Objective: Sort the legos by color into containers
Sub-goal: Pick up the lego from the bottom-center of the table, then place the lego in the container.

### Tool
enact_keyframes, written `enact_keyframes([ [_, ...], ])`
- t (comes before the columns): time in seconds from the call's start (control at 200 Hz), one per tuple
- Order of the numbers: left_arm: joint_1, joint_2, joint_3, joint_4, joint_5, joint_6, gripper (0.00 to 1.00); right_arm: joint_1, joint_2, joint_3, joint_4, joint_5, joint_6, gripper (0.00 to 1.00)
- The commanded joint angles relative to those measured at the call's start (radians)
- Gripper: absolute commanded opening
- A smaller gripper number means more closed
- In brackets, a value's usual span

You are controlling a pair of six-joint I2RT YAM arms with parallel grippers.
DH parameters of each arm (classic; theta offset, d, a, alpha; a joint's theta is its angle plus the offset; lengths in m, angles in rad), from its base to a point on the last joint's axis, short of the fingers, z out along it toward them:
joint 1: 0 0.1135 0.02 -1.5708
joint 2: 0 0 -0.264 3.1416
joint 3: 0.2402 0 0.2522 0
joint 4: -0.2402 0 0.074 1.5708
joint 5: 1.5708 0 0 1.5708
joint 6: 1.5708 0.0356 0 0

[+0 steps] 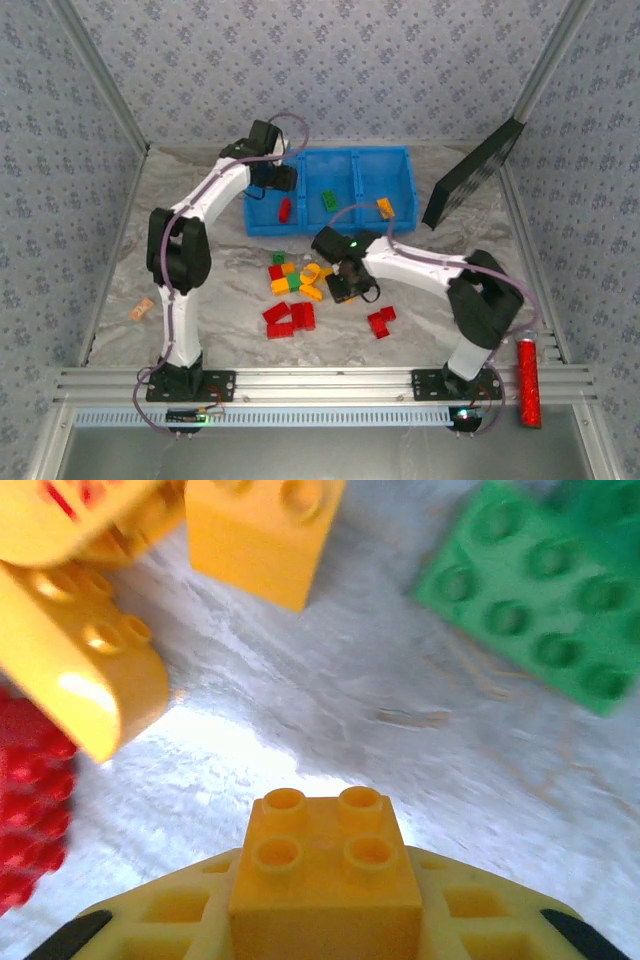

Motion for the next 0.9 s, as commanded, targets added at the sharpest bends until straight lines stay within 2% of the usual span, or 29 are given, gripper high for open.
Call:
enact_keyframes([
  [0.0,-0.005,-0.087,0.058,-0.031,0.024,0.041,0.55,-0.095,-0.110,0.008,-0.064,-0.033,-0.033,0.29],
  [0.11,-0.005,-0.114,0.110,-0.069,0.027,0.065,0.56,-0.214,-0.174,0.008,-0.052,-0.030,-0.071,0.29],
  [0.175,-0.004,-0.139,0.120,-0.085,0.019,0.073,0.57,-0.291,-0.176,0.071,-0.040,-0.019,-0.108,0.29],
  [0.335,-0.004,-0.226,0.085,-0.109,0.012,0.077,0.58,-0.433,-0.097,0.185,0.015,0.023,-0.190,0.29],
  [0.44,-0.004,-0.310,0.012,-0.131,0.002,0.084,0.60,-0.502,-0.017,0.250,0.077,-0.013,-0.207,0.29],
  [0.66,-0.004,-0.532,-0.209,-0.178,-0.017,0.108,0.67,-0.578,0.211,0.401,0.170,-0.041,-0.230,0.28],
  [0.895,-0.003,-0.810,-0.430,-0.215,0.022,0.086,0.74,-0.592,0.445,0.595,0.214,-0.034,-0.229,0.27],
])
